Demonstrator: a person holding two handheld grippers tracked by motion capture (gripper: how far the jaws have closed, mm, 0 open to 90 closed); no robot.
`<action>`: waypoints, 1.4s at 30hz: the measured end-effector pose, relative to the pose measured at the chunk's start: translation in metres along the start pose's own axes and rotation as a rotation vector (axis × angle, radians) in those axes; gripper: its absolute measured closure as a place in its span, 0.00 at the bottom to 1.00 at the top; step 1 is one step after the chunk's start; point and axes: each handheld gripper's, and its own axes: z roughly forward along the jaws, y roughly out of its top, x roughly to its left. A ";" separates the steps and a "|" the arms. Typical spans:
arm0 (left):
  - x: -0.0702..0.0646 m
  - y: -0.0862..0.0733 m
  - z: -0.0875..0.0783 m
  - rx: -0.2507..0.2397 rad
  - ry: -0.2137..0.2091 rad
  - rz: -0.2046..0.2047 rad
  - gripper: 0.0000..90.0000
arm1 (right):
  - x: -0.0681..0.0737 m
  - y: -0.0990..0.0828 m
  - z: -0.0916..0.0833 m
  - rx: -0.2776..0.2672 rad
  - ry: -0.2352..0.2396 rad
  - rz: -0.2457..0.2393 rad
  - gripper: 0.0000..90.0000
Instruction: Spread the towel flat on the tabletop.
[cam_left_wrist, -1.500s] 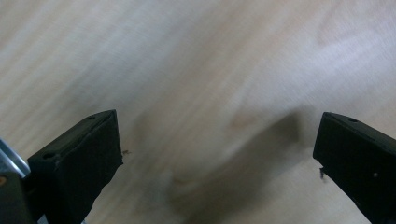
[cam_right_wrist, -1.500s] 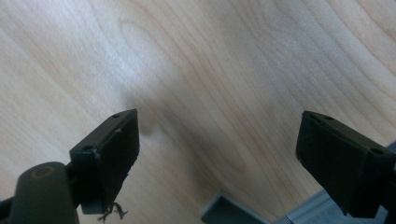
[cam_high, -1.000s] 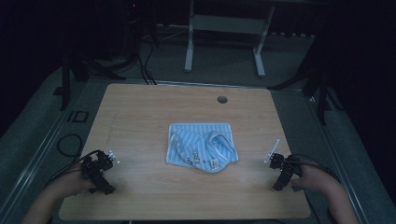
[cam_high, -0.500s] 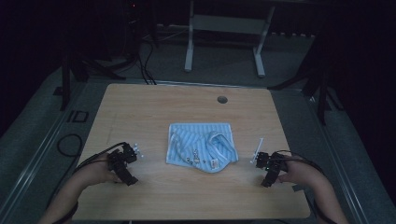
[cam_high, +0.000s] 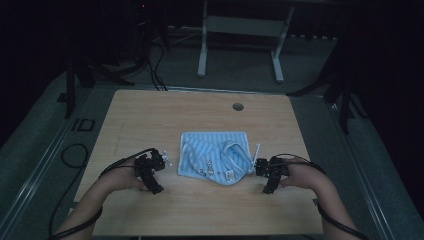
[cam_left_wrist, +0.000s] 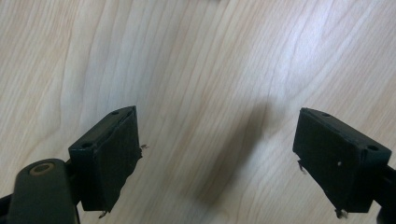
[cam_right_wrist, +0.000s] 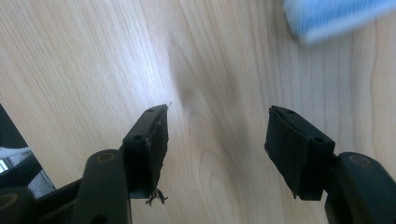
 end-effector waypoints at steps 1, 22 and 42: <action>0.000 0.003 0.001 0.002 0.002 0.008 0.17 | 0.000 0.004 0.000 0.000 -0.003 -0.013 0.43; -0.004 0.063 0.027 -0.020 0.006 0.110 0.40 | -0.019 0.066 0.006 -0.047 -0.025 -0.074 0.53; -0.009 0.075 0.004 -0.098 0.028 0.046 0.96 | -0.011 0.061 -0.009 -0.042 -0.074 -0.074 0.91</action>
